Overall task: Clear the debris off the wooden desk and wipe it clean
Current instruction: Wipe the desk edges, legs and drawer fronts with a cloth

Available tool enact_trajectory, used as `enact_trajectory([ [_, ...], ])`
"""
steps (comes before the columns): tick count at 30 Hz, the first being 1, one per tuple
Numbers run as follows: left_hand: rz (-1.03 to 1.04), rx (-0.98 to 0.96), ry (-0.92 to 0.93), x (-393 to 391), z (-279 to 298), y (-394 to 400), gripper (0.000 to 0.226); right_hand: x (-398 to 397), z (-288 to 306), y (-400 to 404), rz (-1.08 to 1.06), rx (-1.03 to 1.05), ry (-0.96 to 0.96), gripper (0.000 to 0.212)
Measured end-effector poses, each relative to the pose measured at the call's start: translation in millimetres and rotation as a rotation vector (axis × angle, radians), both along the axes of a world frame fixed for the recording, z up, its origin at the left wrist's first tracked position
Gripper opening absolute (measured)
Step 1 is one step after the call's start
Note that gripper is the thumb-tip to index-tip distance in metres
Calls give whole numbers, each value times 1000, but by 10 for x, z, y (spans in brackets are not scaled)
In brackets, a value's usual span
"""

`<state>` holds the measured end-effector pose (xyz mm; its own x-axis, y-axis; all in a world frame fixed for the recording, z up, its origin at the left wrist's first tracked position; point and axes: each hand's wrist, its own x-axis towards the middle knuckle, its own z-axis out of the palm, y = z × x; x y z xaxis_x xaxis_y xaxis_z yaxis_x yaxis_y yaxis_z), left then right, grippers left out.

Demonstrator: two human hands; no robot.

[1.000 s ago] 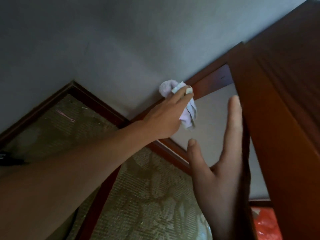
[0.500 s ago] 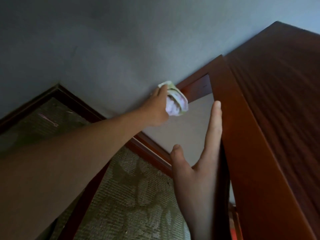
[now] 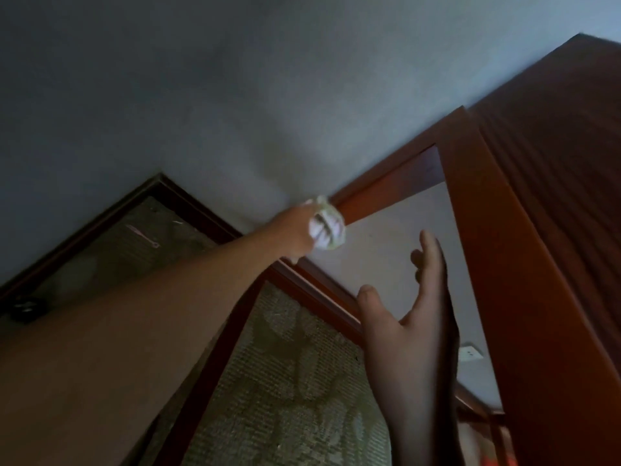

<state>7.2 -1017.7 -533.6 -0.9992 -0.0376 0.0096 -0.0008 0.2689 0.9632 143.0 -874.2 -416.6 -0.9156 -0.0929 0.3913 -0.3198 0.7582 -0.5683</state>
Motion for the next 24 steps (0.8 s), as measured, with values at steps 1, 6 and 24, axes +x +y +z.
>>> enact_trajectory([
  [1, -36, -18, -110, 116, -240, -26, 44, -16, -83, 14, -21, 69, -43, 85],
  [6, -16, 132, -134, 892, -718, 145, 68, -12, -592, -101, 77, 200, -271, 80],
  [24, -301, 392, -60, 3930, 821, 217, 43, 2196, -926, 770, 73, -698, -818, 26],
])
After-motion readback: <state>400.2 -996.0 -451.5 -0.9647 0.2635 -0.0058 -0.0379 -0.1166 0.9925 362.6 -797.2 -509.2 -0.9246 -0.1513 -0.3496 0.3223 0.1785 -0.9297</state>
